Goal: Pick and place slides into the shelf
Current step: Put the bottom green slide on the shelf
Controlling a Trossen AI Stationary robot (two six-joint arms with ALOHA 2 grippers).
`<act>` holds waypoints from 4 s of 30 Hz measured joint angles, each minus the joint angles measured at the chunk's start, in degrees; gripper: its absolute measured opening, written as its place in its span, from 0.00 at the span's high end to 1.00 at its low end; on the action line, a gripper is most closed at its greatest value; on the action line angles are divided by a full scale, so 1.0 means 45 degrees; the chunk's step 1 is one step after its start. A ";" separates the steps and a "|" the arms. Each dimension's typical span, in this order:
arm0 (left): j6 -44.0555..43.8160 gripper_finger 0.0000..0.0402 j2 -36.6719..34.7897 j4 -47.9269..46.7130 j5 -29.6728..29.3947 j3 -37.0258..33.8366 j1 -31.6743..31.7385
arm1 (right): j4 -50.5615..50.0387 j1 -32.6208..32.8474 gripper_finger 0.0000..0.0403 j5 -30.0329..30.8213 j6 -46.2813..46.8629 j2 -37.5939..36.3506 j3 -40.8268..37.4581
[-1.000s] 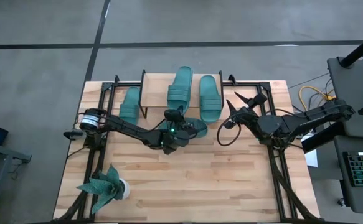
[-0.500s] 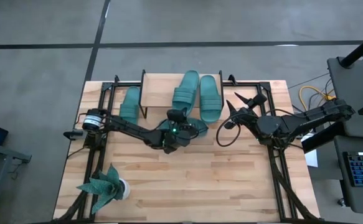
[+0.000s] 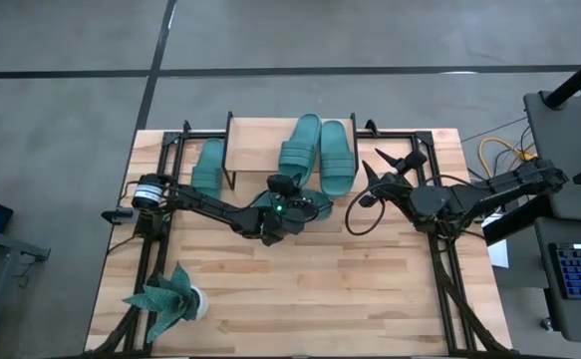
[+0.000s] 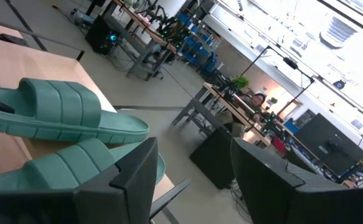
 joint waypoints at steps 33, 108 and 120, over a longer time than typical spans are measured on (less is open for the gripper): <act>0.0041 0.37 -0.0024 -0.0146 0.0916 -0.0005 -0.0226 | -0.0005 0.0001 0.52 -0.0005 0.0000 0.0000 0.0000; -0.4869 0.36 -1.7936 0.1133 1.0386 -1.2036 -0.1613 | -0.3187 -0.1522 0.52 -0.4119 -0.0097 0.8269 0.7007; -0.4825 0.36 -1.8490 0.0863 1.0386 -1.2269 -0.1613 | -0.5695 -0.2361 0.52 -0.5822 0.1763 0.9408 0.8063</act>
